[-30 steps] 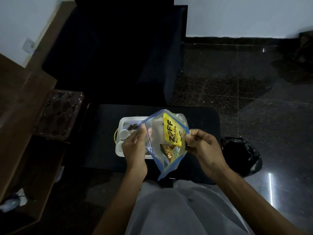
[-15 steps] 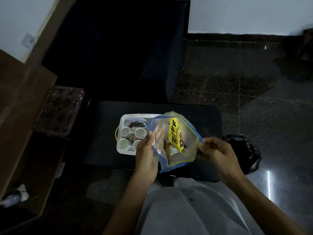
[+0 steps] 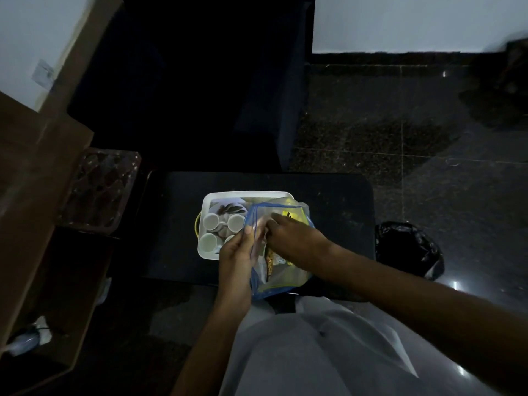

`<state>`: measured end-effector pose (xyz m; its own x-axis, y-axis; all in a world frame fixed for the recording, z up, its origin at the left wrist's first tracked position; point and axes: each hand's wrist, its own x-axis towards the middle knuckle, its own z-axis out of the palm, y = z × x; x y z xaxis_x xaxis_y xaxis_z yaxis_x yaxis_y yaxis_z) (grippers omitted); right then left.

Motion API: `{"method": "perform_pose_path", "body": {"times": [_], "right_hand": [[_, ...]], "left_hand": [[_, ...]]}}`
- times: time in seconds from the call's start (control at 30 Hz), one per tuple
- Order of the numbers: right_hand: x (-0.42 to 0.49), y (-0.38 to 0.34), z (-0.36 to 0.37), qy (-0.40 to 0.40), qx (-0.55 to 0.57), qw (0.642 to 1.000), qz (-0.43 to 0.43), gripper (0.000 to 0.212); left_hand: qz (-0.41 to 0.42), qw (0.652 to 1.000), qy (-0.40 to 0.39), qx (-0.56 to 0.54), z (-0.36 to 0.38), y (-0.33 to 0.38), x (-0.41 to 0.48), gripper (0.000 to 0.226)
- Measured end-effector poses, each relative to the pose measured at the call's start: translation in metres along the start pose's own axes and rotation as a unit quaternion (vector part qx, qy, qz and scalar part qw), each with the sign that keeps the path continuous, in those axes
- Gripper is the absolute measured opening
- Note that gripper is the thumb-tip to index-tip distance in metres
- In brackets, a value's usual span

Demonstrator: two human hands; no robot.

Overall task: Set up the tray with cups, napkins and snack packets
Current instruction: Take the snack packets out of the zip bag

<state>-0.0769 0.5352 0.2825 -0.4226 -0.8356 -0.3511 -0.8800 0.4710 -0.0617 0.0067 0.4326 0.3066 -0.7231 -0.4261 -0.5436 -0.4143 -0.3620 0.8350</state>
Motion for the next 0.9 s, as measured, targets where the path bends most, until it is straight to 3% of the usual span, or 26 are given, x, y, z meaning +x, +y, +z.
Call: {"method": "perform_pose_path", "body": {"times": [0.13, 0.4, 0.57, 0.7, 0.77, 0.9], "right_hand": [[0.014, 0.007, 0.011, -0.085, -0.074, 0.993, 0.022, 0.032], [0.001, 0.004, -0.001, -0.017, -0.066, 0.996, -0.063, 0.023], [-0.02, 0.005, -0.033, 0.078, -0.147, 0.966, -0.198, 0.016], [-0.035, 0.01, -0.056, 0.137, -0.134, 0.948, -0.255, 0.039], [-0.045, 0.015, -0.073, 0.172, -0.105, 0.949, -0.244, 0.038], [-0.073, 0.041, -0.106, 0.225, 0.093, 0.952, -0.187, 0.039]], "left_hand": [[0.013, 0.999, -0.027, 0.016, -0.004, -0.003, -0.001, 0.035], [-0.006, 1.0, -0.017, -0.01, -0.008, -0.012, -0.002, 0.032], [-0.02, 0.999, 0.01, -0.044, -0.008, -0.016, -0.001, 0.029], [-0.033, 0.998, 0.009, -0.051, -0.014, -0.022, 0.0, 0.031], [-0.041, 0.998, 0.009, -0.053, -0.016, -0.021, -0.001, 0.033], [-0.058, 0.996, 0.016, -0.059, -0.02, -0.019, -0.002, 0.035]]}}
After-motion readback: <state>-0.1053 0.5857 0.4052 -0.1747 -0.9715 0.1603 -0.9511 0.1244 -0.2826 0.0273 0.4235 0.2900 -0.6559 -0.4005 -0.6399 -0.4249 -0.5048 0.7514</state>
